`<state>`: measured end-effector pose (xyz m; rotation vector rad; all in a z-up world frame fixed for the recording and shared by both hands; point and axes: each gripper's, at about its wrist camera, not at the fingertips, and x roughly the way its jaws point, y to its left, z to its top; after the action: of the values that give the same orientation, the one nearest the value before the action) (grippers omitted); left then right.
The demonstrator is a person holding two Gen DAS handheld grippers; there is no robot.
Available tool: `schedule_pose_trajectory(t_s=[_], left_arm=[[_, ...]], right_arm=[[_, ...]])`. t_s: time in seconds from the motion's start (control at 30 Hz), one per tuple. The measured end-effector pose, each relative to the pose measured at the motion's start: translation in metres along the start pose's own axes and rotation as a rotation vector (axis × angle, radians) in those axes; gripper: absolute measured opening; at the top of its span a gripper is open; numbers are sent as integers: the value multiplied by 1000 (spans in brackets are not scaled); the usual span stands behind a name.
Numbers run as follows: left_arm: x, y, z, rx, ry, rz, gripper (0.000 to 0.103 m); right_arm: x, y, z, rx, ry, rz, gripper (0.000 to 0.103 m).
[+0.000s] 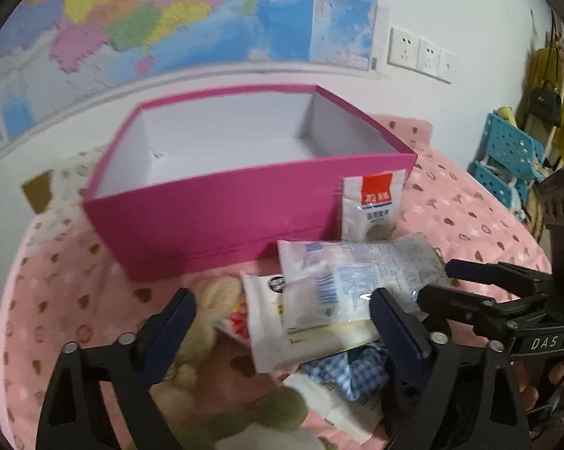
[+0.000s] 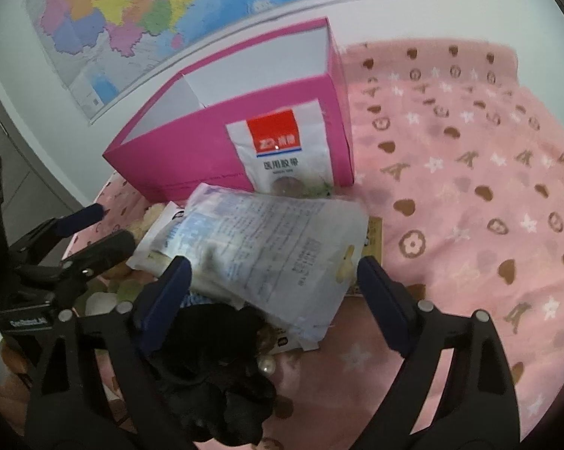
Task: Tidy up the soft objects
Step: 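Grasp the clear plastic bag with the left gripper and lift it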
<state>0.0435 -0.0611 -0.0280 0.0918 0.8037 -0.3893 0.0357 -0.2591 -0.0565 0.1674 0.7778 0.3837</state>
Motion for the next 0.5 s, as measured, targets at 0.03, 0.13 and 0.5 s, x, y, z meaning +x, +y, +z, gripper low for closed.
schedule_pose_trajectory(t_s=[0.03,0.13,0.5], left_arm=[[3,1,1,0,9,-15,84],[12,-1,4,16,36,-59,84],[32,-11,4,70,134,-213,77]], right_arm=[[2,-2,0,9,6,3,91],[4,-7,1,28,14,20,91],[2,-6,6,52,-4,175,91]])
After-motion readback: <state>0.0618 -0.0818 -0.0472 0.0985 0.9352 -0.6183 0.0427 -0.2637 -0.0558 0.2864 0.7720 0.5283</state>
